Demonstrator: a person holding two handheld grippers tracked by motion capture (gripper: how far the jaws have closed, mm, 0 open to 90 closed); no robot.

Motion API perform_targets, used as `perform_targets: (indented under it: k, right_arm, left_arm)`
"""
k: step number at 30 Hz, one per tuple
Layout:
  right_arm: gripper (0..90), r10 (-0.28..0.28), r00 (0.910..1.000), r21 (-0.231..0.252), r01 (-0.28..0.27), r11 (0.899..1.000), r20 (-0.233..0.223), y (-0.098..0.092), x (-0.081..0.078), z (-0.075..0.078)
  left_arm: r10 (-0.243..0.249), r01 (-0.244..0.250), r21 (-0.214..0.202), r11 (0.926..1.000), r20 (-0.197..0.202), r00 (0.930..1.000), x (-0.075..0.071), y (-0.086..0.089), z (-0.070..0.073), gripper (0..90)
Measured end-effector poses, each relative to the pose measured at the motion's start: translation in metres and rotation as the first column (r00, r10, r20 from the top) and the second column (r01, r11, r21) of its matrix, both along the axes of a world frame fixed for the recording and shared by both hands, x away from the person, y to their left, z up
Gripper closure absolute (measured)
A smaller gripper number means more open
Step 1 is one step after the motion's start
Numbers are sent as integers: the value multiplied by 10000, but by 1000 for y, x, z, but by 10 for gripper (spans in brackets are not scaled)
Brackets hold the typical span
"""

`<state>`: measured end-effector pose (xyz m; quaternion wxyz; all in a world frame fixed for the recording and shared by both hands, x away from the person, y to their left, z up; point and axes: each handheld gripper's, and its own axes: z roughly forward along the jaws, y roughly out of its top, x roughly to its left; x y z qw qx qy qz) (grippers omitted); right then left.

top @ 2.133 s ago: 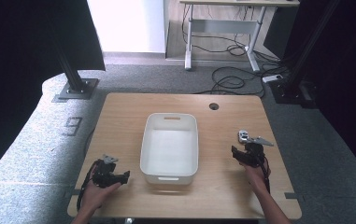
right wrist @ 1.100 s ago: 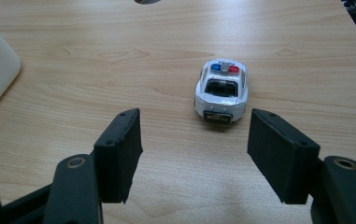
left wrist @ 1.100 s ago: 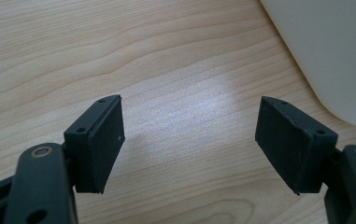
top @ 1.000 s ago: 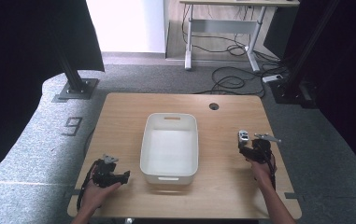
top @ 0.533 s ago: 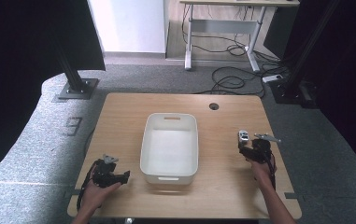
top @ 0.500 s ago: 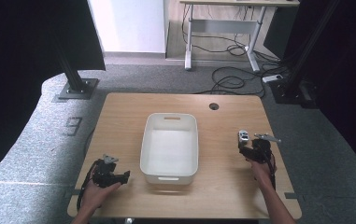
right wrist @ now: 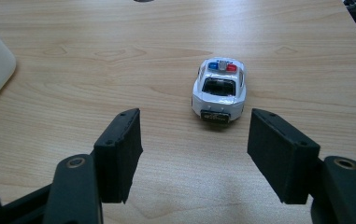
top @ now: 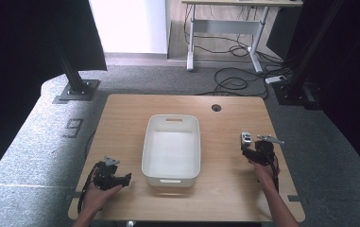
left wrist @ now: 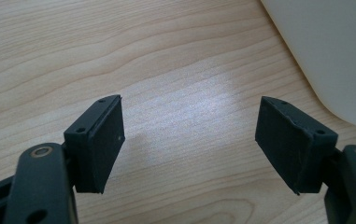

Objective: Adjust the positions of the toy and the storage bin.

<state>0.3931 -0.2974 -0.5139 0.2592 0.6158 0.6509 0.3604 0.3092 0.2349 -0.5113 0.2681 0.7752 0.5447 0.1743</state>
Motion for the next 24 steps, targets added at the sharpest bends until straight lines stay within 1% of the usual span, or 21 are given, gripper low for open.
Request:
perform_targets:
  k: [18, 24]
  right_arm:
    - [350, -56, 10000, -23, 56, 10000, -34, -1, 3, -1]
    - [348, -4, 10000, -147, 4, 9999, -2, -2, 5, -2]
  left_arm:
    - [9, -9, 16, 10000, -10, 10000, 0, 0, 0, 245]
    - [-8, 8, 37, 10000, -53, 10000, 0, 0, -1, 245]
